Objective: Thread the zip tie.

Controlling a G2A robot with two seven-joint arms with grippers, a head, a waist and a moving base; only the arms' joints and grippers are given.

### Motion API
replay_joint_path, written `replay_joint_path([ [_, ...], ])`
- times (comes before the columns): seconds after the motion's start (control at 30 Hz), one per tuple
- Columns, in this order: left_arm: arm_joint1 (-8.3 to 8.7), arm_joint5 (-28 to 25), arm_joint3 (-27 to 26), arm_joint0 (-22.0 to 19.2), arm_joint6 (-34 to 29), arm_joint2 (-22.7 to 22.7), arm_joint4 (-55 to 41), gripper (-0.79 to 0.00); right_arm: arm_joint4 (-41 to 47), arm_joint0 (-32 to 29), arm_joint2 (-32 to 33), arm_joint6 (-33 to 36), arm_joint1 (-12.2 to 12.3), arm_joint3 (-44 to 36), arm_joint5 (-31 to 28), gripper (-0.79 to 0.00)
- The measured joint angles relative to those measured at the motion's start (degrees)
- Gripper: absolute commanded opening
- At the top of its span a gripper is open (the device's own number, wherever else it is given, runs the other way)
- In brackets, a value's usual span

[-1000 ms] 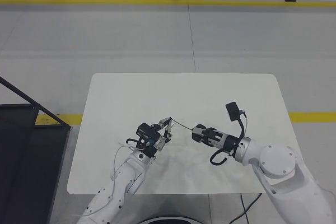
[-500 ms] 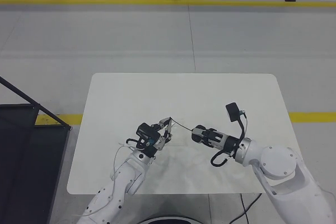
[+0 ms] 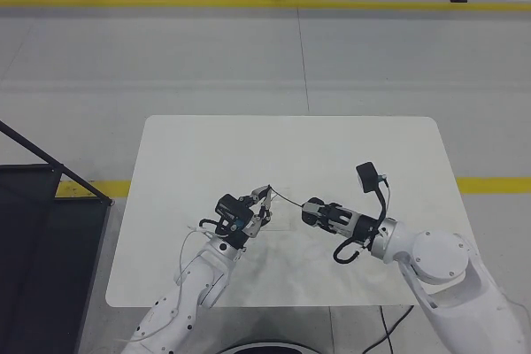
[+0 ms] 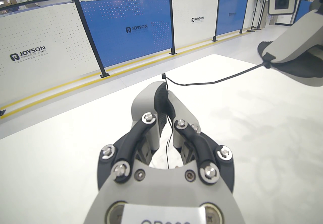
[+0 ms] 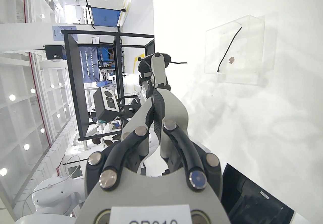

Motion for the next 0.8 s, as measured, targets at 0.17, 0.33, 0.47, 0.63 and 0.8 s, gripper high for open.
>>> replay_joint_path([
  [0.17,0.0,0.0,0.0,0.0,0.0,0.0,0.0,-0.785,0.9,-0.2,0.4,0.2,-0.1,0.2,-0.7,-0.785],
  [0.33,0.0,0.0,0.0,0.0,0.0,0.0,0.0,-0.785,2.0,-0.5,0.6,-0.1,-0.2,0.3,-1.8,-0.785],
  [0.47,0.0,0.0,0.0,0.0,0.0,0.0,0.0,-0.785,2.7,-0.7,0.8,-0.5,-0.3,0.4,-2.5,-0.785],
  [0.63,0.0,0.0,0.0,0.0,0.0,0.0,0.0,-0.785,4.4,-1.1,1.2,-0.8,-0.4,0.6,-3.8,-0.785],
  [0.8,0.0,0.0,0.0,0.0,0.0,0.0,0.0,-0.785,5.9,-1.3,1.5,-0.3,-0.5,0.9,-5.3,-0.785],
])
